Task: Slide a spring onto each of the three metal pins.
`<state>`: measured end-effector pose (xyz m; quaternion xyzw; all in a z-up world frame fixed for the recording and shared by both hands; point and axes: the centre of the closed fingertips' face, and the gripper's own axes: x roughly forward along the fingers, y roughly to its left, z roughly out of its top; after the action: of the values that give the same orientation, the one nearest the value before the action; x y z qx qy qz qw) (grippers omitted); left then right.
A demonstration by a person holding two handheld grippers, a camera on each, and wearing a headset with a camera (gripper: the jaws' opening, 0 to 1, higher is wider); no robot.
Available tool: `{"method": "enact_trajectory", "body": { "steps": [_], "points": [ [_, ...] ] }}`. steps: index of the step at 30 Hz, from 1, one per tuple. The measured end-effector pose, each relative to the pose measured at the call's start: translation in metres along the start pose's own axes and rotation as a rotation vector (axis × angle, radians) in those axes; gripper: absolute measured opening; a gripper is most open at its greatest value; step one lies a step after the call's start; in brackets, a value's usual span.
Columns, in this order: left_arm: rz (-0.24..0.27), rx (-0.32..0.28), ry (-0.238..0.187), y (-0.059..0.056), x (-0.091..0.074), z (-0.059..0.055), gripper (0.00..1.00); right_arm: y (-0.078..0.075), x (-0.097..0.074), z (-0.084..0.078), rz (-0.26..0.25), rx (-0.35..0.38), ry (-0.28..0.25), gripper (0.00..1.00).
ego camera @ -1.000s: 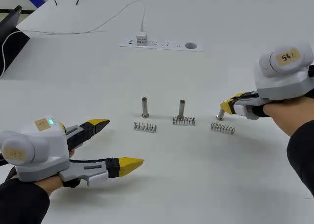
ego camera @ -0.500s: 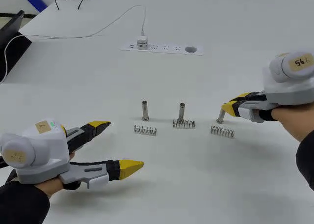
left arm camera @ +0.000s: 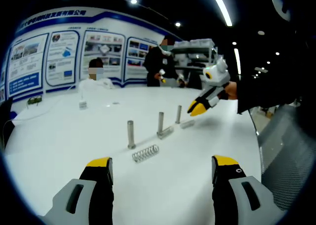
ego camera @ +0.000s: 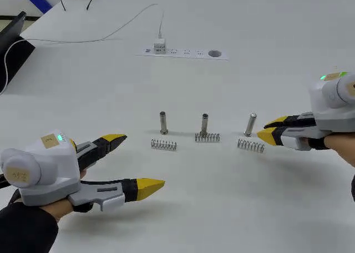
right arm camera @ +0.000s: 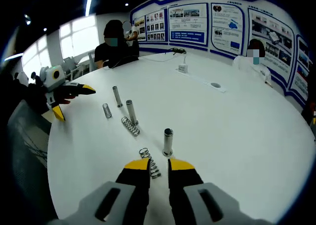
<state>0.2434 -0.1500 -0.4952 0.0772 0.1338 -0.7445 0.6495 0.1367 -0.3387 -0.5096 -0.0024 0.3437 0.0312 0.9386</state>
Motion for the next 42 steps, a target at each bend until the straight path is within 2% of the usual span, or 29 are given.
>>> {"method": "enact_trajectory", "body": {
  "steps": [8, 12, 33, 42],
  "points": [
    [-0.002, -0.004, 0.001, -0.001, 0.001, -0.001, 0.83, 0.010, 0.008, -0.011, 0.065, -0.053, 0.028, 0.15],
    [-0.004, -0.005, 0.002, -0.002, 0.001, -0.001, 0.83, 0.011, 0.012, -0.015, 0.075, -0.079, 0.050, 0.15],
    [-0.030, -0.008, 0.005, -0.009, 0.003, 0.000, 0.79, 0.012, 0.015, -0.027, 0.090, -0.156, 0.094, 0.12],
    [-0.070, 0.013, 0.025, -0.017, 0.006, -0.001, 0.77, 0.016, 0.010, -0.019, 0.097, -0.176, 0.088, 0.12]
  ]
}}
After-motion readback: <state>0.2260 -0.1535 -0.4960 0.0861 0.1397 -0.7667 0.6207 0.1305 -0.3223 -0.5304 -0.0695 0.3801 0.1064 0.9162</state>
